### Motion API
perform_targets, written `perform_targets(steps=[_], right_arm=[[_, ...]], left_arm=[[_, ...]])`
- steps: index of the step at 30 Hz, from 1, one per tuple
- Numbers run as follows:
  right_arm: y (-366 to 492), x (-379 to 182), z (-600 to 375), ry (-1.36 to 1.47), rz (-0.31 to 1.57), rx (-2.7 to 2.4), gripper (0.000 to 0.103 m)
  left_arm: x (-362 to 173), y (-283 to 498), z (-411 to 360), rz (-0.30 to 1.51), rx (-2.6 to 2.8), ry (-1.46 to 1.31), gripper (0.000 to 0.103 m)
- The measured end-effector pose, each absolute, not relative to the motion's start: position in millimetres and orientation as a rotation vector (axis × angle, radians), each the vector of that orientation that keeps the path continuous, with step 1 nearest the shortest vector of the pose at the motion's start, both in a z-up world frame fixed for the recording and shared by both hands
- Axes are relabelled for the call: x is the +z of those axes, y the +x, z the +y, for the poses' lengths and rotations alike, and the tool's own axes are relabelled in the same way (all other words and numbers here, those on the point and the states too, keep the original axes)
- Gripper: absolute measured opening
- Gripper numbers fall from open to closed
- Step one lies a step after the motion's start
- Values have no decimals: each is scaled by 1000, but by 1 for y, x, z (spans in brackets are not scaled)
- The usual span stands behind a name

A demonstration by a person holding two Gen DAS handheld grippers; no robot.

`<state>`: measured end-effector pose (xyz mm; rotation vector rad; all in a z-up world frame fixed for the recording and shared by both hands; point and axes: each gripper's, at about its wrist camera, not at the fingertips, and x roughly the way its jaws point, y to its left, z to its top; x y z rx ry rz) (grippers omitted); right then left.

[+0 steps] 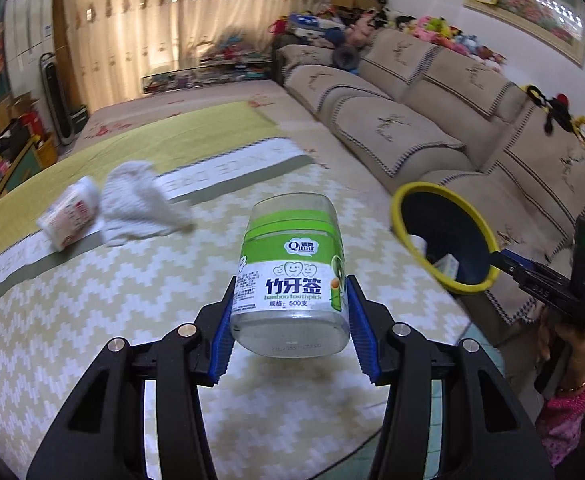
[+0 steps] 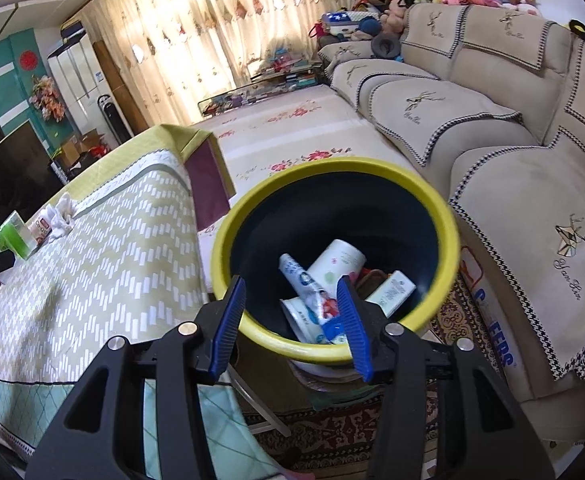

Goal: Collect trash
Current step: 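Carry the green-lidded jar over the bin and open the left gripper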

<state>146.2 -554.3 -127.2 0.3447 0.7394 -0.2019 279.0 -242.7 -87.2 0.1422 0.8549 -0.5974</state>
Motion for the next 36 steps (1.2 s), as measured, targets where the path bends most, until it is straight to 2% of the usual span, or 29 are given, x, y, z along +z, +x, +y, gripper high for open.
perform_targets(steps=[11, 21, 28, 29, 30, 32, 36], right_arm=[[107, -131, -597, 404, 695, -287, 47], [88, -140, -623, 445, 695, -328, 47], [87, -146, -629, 465, 707, -338, 51], [88, -147, -629, 468, 711, -337, 51], [88, -147, -628, 471, 712, -334, 51], [90, -148, -627, 471, 716, -329, 51], [95, -149, -622, 468, 720, -313, 51]], left_arm=[[-85, 256, -375, 856, -801, 263, 50], [-125, 269, -479, 936, -869, 356, 50], [-147, 286, -516, 973, -880, 368, 50], [-147, 287, -518, 974, -876, 361, 51], [-146, 288, -518, 971, -874, 355, 58], [-140, 288, -513, 946, -872, 339, 66], [-120, 286, -484, 904, -873, 311, 68]])
